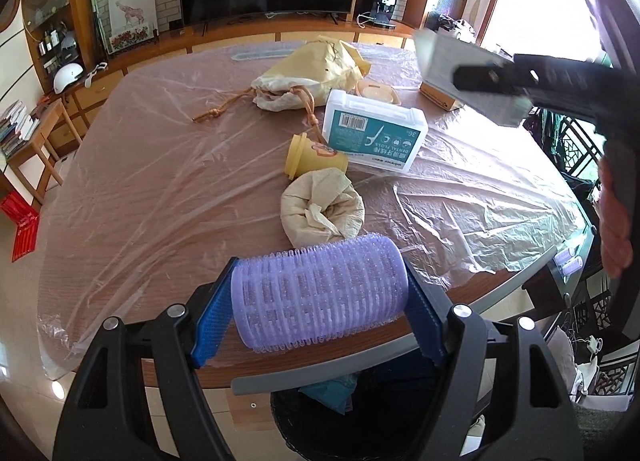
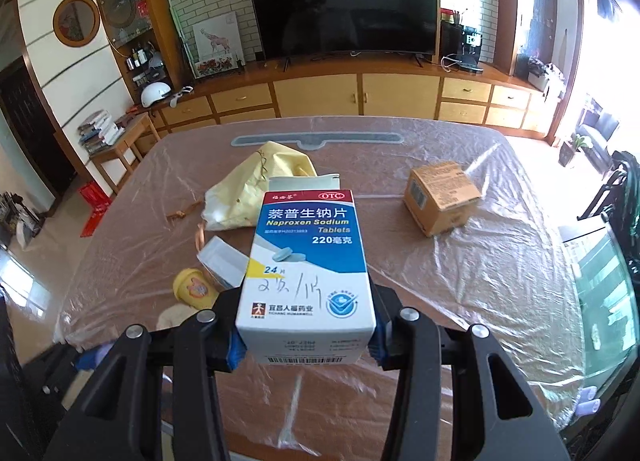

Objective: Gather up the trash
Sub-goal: 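Carry the white box and lavender roller with both tools over the black bin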

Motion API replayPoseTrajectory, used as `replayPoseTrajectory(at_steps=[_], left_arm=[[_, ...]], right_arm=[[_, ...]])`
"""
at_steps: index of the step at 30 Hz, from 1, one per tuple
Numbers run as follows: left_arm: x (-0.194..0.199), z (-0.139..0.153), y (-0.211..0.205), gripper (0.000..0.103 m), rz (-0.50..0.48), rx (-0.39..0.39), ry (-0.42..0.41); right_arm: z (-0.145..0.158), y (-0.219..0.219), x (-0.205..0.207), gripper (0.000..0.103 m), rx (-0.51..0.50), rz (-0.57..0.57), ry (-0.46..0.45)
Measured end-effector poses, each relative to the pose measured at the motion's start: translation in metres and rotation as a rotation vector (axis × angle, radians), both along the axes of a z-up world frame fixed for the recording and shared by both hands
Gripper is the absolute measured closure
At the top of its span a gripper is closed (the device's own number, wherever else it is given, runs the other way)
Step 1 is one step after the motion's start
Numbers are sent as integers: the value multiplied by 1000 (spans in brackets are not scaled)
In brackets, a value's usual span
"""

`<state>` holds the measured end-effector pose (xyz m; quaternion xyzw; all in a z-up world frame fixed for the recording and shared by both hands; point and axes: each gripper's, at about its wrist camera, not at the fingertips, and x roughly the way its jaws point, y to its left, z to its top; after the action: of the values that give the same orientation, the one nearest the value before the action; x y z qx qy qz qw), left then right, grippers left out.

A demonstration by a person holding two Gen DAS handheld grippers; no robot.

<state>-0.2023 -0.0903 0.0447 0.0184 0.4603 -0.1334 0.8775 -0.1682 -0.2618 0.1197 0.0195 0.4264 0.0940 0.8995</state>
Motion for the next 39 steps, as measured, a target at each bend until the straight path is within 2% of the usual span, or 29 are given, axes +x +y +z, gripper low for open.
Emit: replayPoseTrajectory(at_steps=[12, 19, 22, 28, 39], left_arm=[[-18, 8, 0, 26, -31, 12, -38], [-36, 12, -2, 26, -60, 26, -65], [-46, 14, -2, 26, -70, 17, -71], [-66, 17, 0, 26, -105, 12, -78], [-84, 5, -6, 26, -228, 47, -41]], right_arm=[[-17, -10, -53, 58, -68, -25, 38], [-24, -12, -87, 58, -52, -28, 45], [-24, -11, -105, 58, -64, -1, 32], [-29, -16, -136, 58, -16, 60, 45], [-47, -11, -175, 58, 5, 164, 125]])
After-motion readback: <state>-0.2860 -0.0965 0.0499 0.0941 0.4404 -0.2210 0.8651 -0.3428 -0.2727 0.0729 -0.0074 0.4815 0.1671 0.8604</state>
